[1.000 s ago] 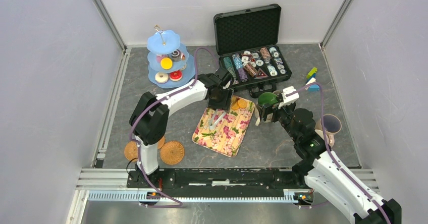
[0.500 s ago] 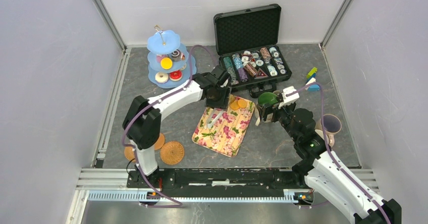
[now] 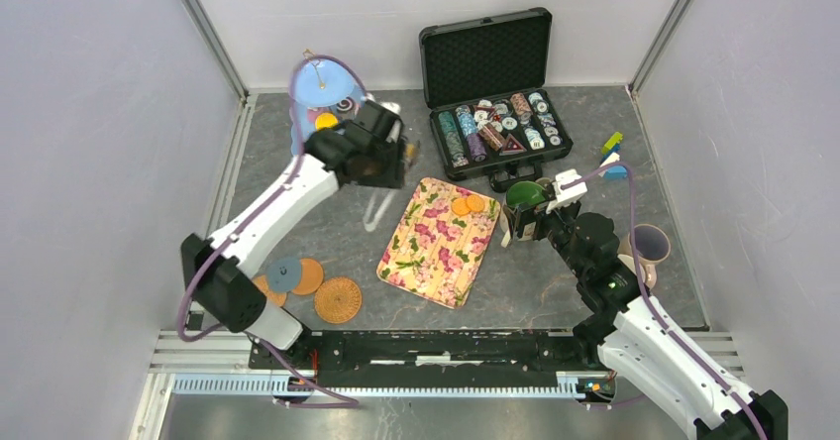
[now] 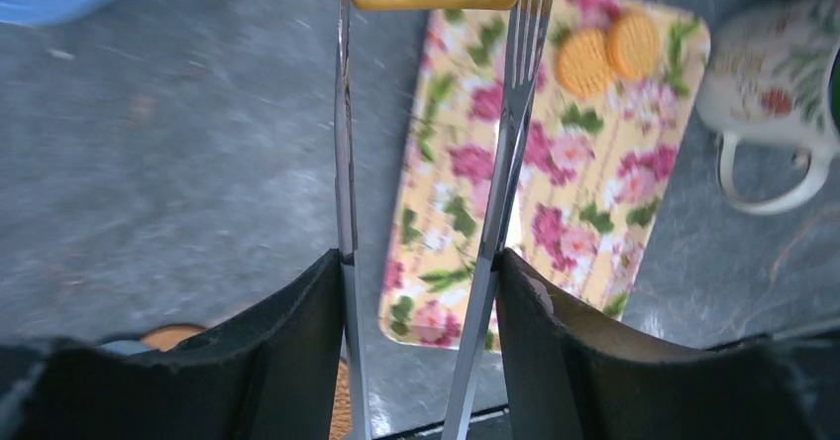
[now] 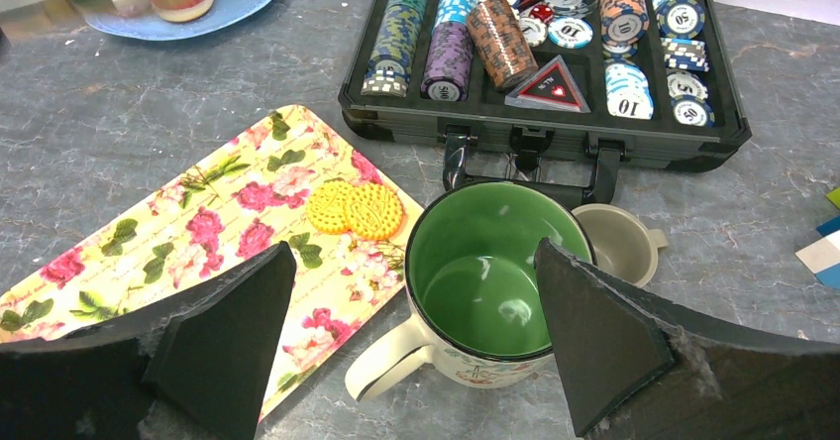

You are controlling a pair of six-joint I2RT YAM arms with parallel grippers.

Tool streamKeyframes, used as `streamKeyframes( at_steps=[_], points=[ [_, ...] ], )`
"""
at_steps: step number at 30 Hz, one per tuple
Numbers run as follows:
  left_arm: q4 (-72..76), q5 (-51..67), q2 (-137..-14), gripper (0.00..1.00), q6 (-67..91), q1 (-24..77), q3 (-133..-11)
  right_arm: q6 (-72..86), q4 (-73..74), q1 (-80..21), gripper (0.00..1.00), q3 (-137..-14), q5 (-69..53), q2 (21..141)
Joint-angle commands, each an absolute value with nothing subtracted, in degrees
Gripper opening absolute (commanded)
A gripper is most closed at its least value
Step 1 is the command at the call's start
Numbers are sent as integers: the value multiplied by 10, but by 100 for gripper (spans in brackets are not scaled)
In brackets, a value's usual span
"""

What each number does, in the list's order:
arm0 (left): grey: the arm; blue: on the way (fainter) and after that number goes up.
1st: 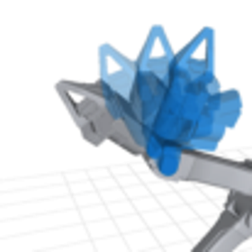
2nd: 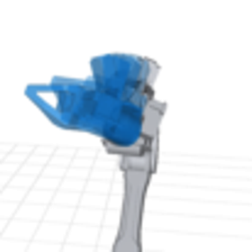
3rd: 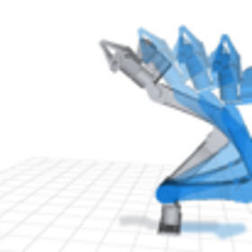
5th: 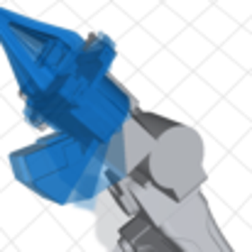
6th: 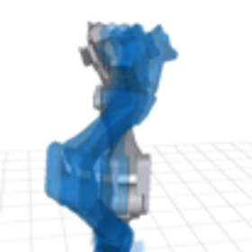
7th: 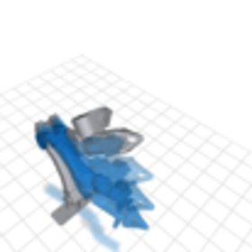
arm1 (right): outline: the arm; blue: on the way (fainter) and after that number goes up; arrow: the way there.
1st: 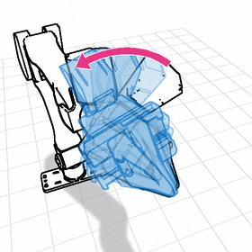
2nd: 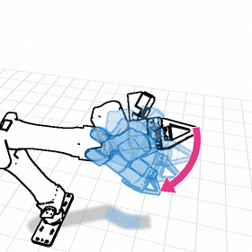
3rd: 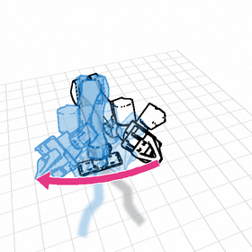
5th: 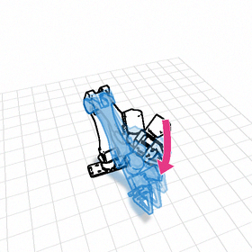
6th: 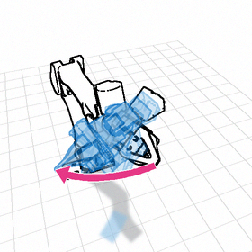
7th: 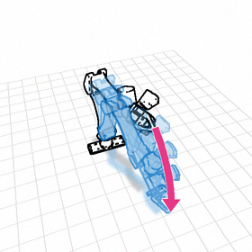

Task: Serve the afternoon tea
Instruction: Place the desert on the desert table.

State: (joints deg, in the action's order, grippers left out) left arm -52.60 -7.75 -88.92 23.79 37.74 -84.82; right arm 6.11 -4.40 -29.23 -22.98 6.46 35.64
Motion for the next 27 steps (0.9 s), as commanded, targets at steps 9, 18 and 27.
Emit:
streamKeyframes(
  at_steps=[9,18,27],
  points=[
    [-579,-121,-910,23,127,201,-1049,81,-2,-291,98,-297,24,373],
    [-618,-221,-1002,23,86,193,-1173,75,24,-292,98,-309,37,392],
    [-621,-221,-1067,23,75,179,-1222,67,18,-292,98,-319,53,424]
  ],
)
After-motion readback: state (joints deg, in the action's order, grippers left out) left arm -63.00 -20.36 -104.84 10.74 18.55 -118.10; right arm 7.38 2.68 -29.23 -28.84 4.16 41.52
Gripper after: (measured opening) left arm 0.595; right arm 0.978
